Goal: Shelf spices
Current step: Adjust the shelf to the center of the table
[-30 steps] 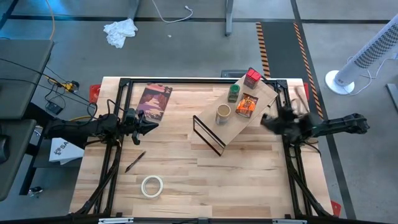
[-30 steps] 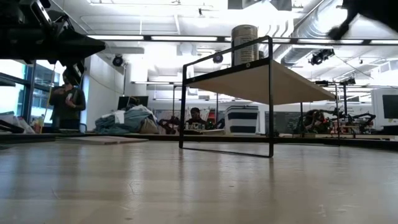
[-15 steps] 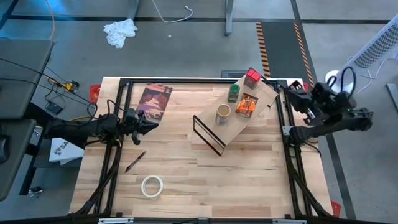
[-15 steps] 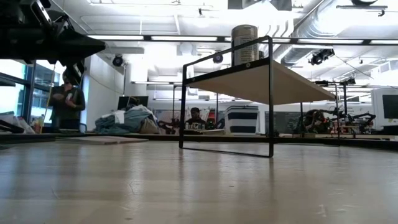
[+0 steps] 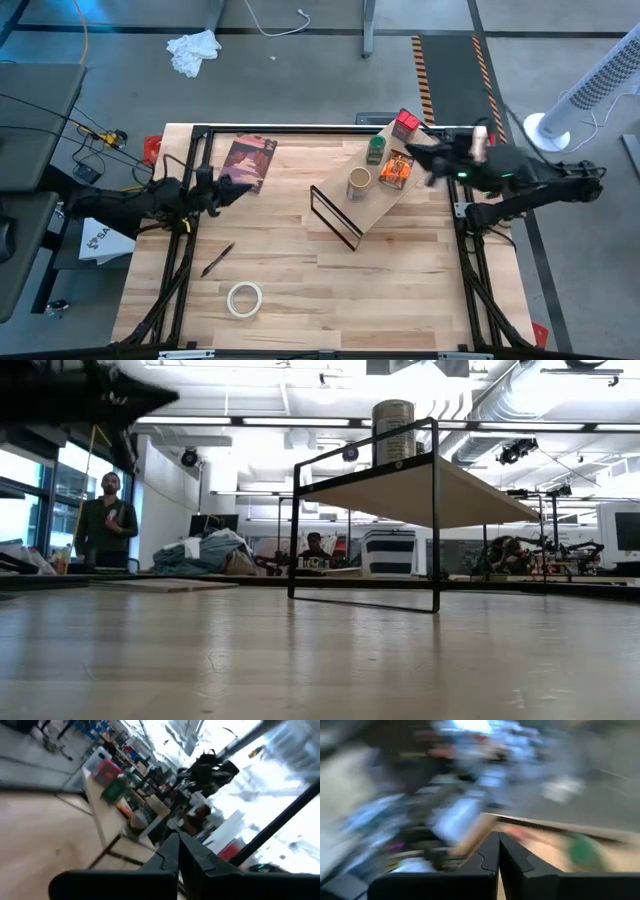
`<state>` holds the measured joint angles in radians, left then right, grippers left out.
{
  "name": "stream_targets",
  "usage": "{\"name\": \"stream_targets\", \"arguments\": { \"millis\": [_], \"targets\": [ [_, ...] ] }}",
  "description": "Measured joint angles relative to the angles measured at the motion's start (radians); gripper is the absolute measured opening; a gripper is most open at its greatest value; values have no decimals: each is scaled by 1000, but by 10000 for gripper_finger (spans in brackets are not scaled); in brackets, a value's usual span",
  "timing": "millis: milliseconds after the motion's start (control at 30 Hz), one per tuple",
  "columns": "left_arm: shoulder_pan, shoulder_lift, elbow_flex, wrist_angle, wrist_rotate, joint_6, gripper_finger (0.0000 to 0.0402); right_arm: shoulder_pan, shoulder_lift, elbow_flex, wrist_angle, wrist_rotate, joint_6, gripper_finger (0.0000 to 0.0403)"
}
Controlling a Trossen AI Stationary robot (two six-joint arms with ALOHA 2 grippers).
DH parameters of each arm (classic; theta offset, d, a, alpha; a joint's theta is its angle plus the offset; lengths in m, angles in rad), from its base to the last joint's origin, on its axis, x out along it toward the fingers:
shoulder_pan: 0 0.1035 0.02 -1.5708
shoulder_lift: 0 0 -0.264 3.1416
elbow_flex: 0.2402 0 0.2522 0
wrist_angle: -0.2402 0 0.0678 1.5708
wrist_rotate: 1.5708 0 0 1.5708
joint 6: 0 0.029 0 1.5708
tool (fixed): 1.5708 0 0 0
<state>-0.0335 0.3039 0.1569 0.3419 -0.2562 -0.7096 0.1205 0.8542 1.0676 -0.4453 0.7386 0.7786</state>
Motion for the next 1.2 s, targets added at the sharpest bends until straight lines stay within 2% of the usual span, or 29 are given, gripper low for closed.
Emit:
{"name": "stream_targets", "arguments": {
  "millis": [67,167,267,367,433,533,633,700,933,1200],
  "targets": [
    [-1,76,108,-54,-4,92,0,-46,43,39,-257,89,269,0],
    [-1,205,291,-227,-19,216,0,-136,76,120,-615,91,486,0],
    [0,335,450,-391,-18,318,0,-230,107,218,-895,-50,458,0],
    [0,442,542,-444,-19,371,0,-298,142,287,-1130,-236,395,0],
    [1,505,562,-434,-19,388,0,-314,146,268,-1113,-358,331,0],
    [12,589,563,-417,-12,358,0,-317,158,179,-1091,-501,336,0],
    [29,644,564,-394,15,273,0,-276,173,36,-1073,-589,392,0],
    [34,663,564,-395,20,238,0,-236,167,-47,-975,-632,418,0],
    [34,620,563,-394,-32,281,0,-155,179,-233,-543,-618,521,0],
    [34,529,563,-405,-128,385,0,-83,310,-257,-302,-603,549,0]
  ]
}}
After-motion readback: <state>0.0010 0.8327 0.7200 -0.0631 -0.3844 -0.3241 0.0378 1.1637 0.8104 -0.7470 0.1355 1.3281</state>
